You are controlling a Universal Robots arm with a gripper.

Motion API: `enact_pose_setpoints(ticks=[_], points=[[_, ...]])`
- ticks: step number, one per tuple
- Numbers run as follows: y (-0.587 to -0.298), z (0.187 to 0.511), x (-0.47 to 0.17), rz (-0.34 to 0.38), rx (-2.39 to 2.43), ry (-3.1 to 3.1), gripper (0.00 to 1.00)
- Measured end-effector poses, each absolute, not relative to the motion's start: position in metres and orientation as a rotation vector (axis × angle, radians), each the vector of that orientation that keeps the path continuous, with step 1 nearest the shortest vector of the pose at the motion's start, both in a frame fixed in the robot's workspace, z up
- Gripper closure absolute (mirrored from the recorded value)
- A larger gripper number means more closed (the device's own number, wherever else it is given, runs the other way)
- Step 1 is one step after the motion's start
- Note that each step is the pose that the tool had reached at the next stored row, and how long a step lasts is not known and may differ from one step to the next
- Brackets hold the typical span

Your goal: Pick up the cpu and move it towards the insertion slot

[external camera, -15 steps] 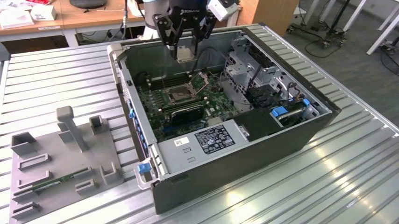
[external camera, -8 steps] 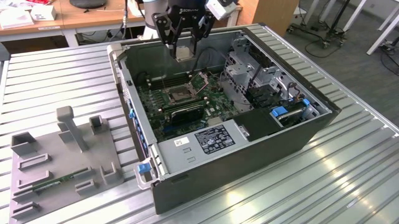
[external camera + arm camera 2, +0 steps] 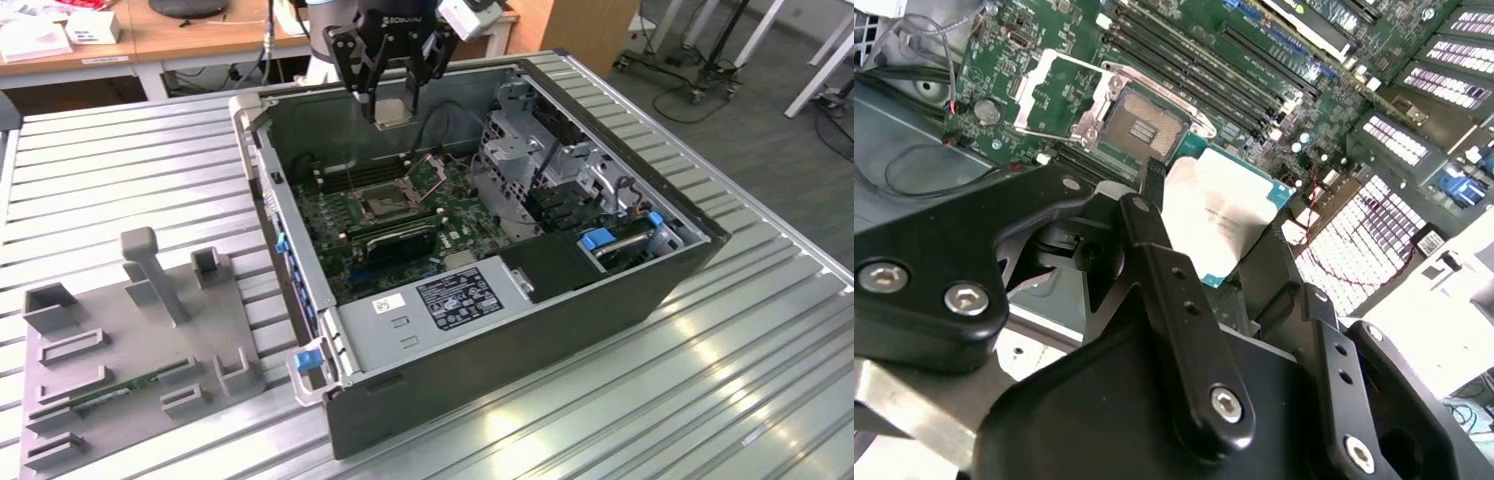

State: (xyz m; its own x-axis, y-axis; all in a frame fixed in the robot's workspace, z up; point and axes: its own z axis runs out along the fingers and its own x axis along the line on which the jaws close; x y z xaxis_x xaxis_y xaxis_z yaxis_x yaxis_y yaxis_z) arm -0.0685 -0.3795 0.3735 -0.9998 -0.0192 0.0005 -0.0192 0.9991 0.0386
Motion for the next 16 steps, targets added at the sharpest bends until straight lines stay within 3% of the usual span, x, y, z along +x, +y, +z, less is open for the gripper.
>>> enact_pose_setpoints(ticks=[16], points=[[-0.379, 0.373, -0.049, -0.061, 0.030, -3.140, 0.45]])
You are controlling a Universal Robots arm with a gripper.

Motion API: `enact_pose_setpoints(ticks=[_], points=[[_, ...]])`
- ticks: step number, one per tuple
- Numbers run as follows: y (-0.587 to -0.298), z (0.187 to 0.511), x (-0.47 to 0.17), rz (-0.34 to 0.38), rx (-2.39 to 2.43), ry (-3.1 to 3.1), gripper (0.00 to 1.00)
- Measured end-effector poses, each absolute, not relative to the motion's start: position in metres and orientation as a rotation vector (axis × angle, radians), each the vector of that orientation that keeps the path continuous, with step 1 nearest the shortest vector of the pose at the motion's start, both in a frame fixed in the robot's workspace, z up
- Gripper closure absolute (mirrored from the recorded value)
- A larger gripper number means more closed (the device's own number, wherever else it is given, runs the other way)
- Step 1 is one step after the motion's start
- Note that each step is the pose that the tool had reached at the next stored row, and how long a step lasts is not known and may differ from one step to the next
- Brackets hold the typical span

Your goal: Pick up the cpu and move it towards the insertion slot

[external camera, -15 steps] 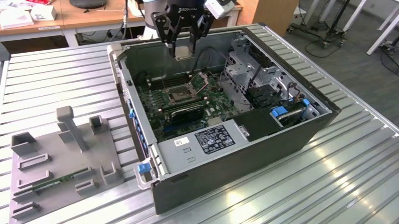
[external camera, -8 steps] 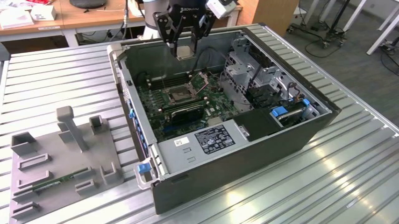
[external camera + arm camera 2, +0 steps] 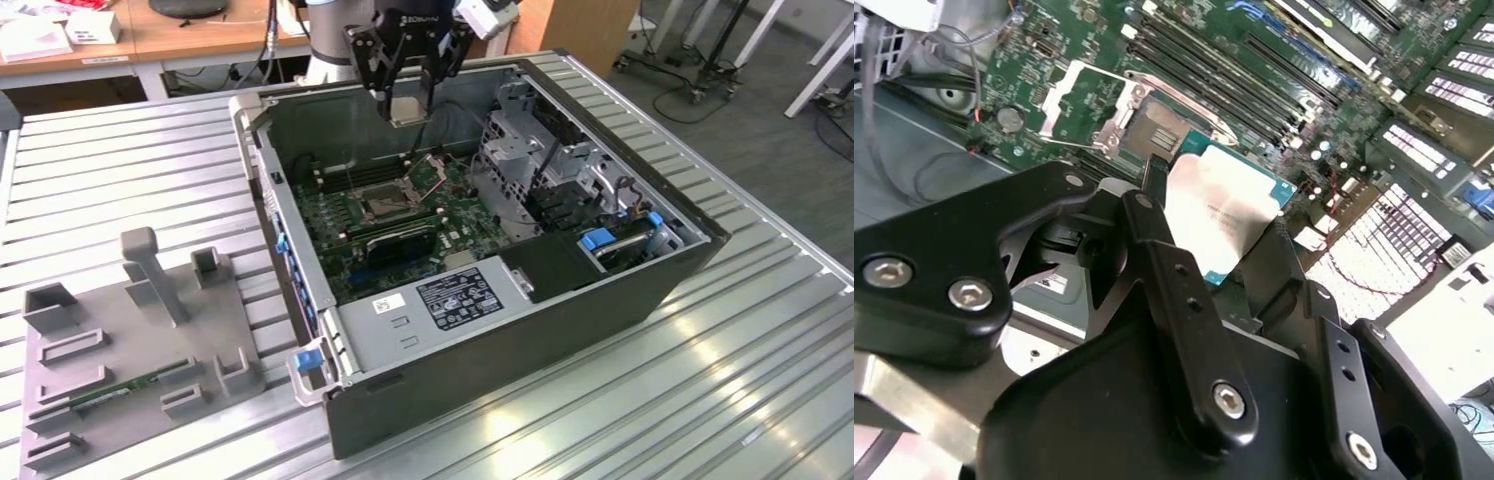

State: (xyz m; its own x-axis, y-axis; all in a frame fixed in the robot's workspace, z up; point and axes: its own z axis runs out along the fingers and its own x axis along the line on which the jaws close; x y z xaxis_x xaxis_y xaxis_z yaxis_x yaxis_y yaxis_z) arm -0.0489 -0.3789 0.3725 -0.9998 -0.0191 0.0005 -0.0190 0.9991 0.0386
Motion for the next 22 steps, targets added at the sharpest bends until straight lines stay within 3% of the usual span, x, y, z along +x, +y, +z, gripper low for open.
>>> enact_pose_setpoints(ticks=[22], points=[[-0.378, 0.353, -0.041, -0.061, 0.030, -3.140, 0.45]])
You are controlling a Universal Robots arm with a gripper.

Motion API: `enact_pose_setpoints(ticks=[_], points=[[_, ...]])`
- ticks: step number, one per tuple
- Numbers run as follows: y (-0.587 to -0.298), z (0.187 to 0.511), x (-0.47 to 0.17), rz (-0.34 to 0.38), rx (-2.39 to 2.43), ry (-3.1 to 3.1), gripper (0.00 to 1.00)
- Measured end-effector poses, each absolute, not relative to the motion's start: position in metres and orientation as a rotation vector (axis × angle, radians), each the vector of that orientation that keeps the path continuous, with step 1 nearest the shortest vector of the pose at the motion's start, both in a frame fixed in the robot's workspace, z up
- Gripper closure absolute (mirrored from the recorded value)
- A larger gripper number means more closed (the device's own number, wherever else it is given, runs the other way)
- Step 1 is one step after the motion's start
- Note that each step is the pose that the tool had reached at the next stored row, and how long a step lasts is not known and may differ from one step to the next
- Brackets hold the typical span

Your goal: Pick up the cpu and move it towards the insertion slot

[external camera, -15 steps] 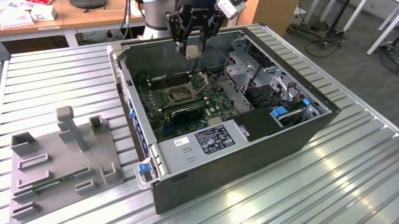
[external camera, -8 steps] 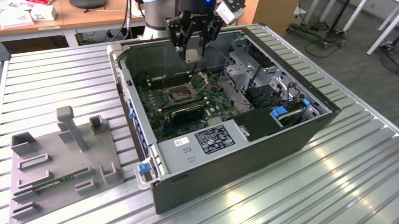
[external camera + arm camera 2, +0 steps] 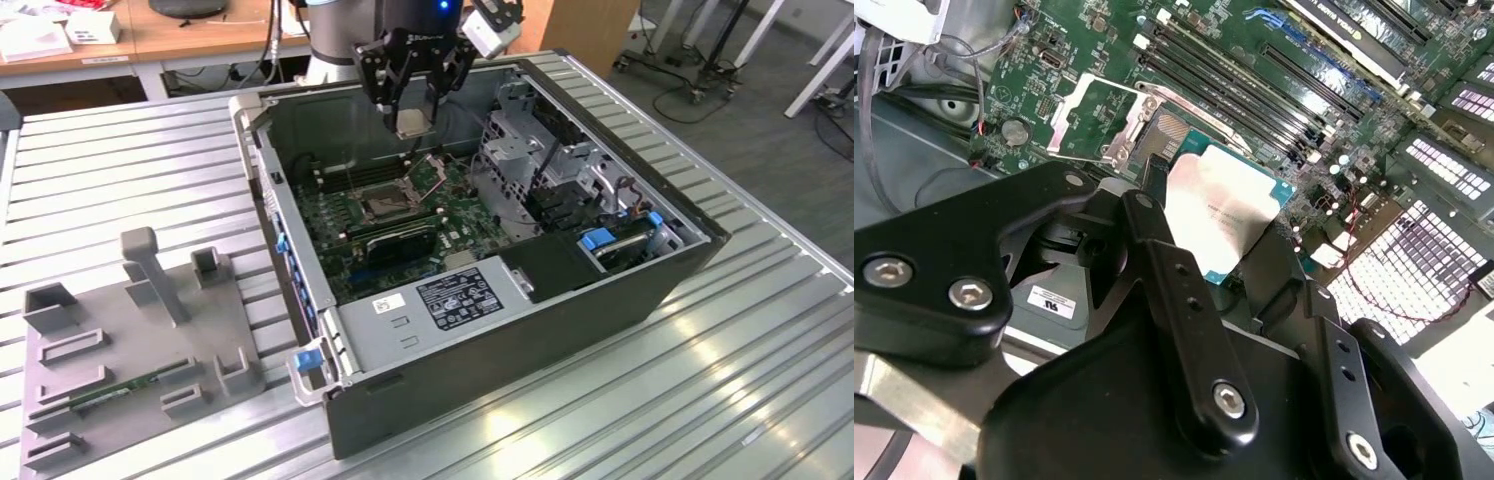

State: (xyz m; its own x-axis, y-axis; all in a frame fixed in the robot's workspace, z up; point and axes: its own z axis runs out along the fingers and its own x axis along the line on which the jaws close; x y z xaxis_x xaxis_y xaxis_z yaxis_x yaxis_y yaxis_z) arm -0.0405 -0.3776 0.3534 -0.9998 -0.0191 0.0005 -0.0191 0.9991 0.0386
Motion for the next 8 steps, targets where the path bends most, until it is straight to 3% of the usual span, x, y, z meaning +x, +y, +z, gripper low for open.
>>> enact_pose_setpoints(ticks=[8], points=[[-0.3770, 0.3532, -0.0406, -0.061, 0.030, -3.140, 0.45]])
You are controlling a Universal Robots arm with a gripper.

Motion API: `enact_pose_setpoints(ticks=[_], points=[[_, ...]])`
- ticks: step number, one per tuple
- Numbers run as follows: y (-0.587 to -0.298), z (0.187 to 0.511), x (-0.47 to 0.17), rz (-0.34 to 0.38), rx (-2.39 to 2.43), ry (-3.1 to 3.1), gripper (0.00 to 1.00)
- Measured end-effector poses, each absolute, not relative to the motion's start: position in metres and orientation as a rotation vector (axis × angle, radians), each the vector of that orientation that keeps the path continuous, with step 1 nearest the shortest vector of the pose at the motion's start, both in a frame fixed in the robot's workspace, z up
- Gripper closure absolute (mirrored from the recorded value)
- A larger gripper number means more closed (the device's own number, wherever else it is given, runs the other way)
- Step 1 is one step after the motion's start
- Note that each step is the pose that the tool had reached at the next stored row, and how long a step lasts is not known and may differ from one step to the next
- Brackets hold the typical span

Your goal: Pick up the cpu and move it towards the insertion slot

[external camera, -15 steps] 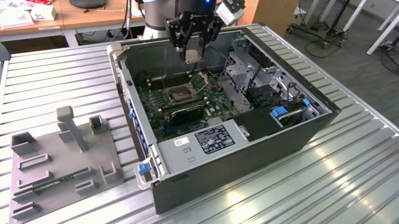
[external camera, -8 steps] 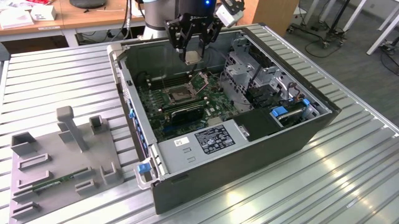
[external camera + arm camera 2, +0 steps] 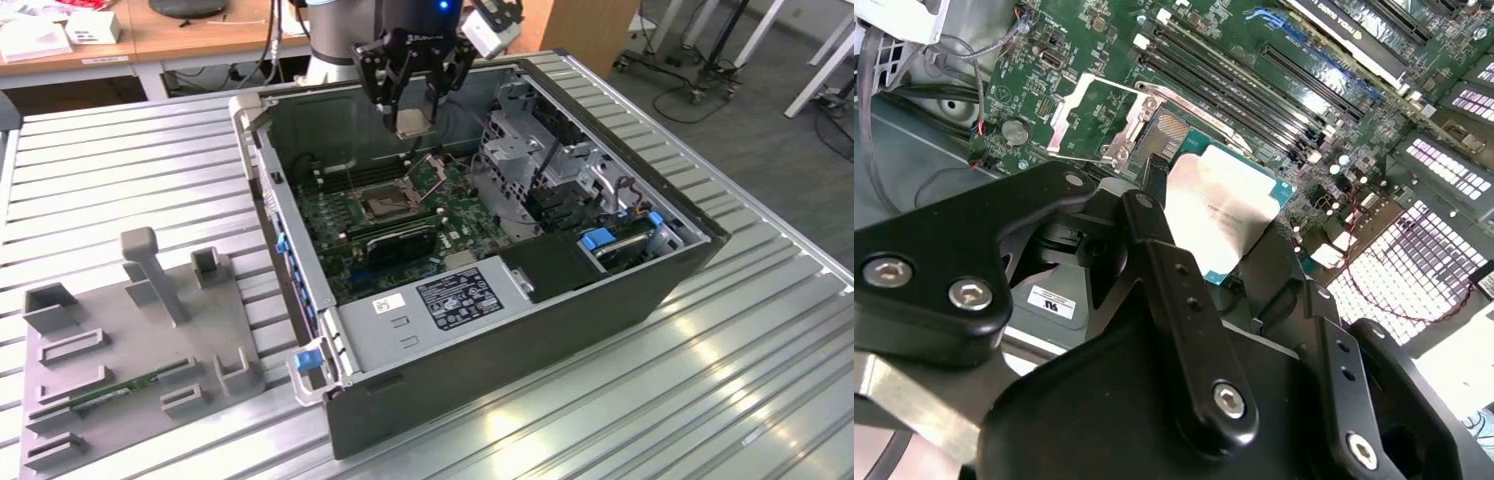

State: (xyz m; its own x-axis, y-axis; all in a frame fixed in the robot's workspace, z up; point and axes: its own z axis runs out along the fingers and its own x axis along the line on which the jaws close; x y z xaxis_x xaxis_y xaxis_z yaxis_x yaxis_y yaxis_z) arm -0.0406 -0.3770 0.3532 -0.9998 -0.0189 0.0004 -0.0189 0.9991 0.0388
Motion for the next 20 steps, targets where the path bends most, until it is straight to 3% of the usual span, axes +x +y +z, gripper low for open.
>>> enact_pose_setpoints(ticks=[20], points=[[-0.362, 0.350, -0.041, -0.061, 0.030, -3.140, 0.45]])
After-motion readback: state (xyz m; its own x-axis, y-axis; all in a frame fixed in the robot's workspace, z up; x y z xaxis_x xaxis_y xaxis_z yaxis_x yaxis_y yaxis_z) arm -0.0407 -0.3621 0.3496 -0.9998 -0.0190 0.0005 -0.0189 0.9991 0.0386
